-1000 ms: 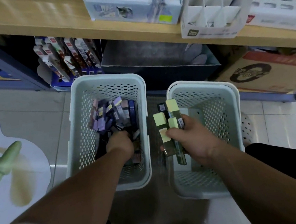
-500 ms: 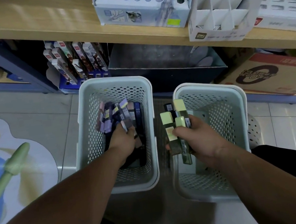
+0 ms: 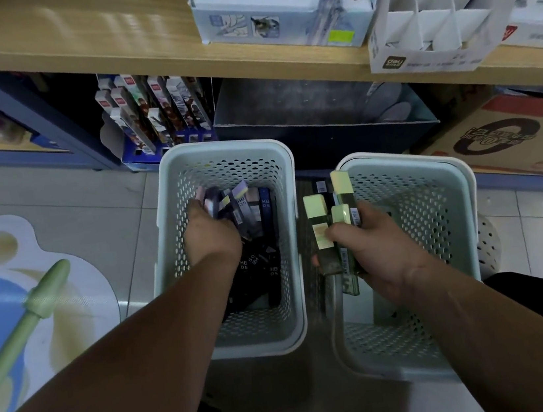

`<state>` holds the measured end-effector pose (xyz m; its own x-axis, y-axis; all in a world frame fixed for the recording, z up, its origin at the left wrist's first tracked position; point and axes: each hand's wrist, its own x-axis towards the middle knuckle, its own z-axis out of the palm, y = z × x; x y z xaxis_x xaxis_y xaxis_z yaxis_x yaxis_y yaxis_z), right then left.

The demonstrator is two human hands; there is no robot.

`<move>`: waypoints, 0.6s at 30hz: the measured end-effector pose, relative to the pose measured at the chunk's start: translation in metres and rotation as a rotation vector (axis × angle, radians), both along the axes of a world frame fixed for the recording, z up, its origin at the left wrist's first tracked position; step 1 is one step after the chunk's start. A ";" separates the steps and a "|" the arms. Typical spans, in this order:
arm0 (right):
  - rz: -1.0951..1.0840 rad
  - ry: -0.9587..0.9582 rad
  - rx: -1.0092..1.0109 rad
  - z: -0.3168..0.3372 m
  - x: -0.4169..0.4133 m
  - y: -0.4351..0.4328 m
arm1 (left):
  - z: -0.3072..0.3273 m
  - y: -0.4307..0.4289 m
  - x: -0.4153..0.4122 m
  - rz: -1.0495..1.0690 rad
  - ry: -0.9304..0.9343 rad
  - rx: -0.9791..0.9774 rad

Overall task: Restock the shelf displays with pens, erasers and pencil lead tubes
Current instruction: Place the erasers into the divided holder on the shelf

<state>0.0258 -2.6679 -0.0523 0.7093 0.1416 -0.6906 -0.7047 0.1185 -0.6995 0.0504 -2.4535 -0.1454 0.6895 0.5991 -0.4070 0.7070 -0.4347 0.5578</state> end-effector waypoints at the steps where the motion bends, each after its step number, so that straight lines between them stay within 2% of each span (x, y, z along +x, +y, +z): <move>1: 0.003 -0.004 0.005 0.000 -0.001 0.000 | -0.004 0.001 -0.003 -0.001 -0.010 0.002; 9: 0.014 -0.008 0.018 -0.002 0.001 0.000 | -0.011 -0.003 0.011 0.201 0.112 0.010; 13: 0.020 -0.014 0.027 -0.003 0.002 -0.001 | -0.020 0.007 0.013 0.189 0.188 0.020; 18: 0.018 -0.018 0.018 -0.005 0.002 -0.001 | -0.029 -0.001 0.008 0.105 0.132 0.022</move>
<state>0.0274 -2.6691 -0.0575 0.7187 0.1669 -0.6750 -0.6943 0.1189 -0.7098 0.0580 -2.4540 -0.1739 0.5642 0.6746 -0.4760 0.8156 -0.3657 0.4484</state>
